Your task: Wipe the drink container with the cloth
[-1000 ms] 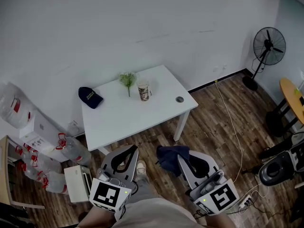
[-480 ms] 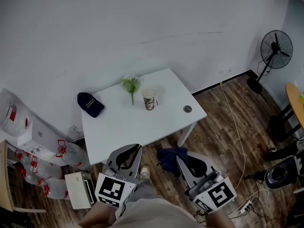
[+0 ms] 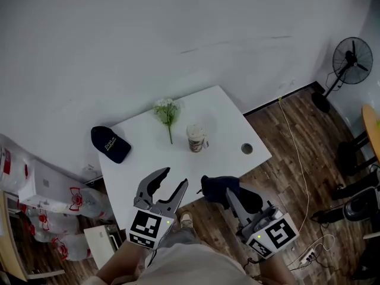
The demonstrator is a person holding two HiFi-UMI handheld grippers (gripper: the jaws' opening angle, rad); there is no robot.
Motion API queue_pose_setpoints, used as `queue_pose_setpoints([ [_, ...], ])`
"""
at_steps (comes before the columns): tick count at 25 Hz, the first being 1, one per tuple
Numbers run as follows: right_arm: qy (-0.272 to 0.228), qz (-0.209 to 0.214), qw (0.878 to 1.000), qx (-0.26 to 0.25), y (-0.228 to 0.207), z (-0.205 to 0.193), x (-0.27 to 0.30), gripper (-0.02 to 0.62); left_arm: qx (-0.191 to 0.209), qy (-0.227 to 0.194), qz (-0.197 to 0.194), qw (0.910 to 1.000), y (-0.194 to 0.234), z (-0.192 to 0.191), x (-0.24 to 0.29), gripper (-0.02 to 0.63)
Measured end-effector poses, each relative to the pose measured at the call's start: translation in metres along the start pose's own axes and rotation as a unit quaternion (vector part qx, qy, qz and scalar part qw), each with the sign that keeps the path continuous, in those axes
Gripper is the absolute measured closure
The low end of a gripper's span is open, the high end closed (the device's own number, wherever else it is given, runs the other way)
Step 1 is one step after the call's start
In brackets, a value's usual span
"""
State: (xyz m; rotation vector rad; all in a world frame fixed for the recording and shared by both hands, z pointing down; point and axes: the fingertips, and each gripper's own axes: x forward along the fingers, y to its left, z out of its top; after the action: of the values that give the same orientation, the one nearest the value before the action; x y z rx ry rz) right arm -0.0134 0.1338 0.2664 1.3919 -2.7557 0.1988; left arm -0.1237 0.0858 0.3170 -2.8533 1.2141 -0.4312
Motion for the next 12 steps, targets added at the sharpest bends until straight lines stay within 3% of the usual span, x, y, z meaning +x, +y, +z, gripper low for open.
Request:
queue_pose_setpoints([
  [5, 0.022, -0.03, 0.999, 0.031, -0.036, -0.013, 0.053, 0.557, 0.029, 0.024, -0.04, 0.9985, 0.035, -0.019, 0.046, 0.327],
  [12, 0.056, -0.044, 0.996, 0.048, -0.067, -0.04, 0.097, 0.558, 0.025, 0.001, -0.003, 0.9997, 0.079, -0.052, 0.099, 0.252],
])
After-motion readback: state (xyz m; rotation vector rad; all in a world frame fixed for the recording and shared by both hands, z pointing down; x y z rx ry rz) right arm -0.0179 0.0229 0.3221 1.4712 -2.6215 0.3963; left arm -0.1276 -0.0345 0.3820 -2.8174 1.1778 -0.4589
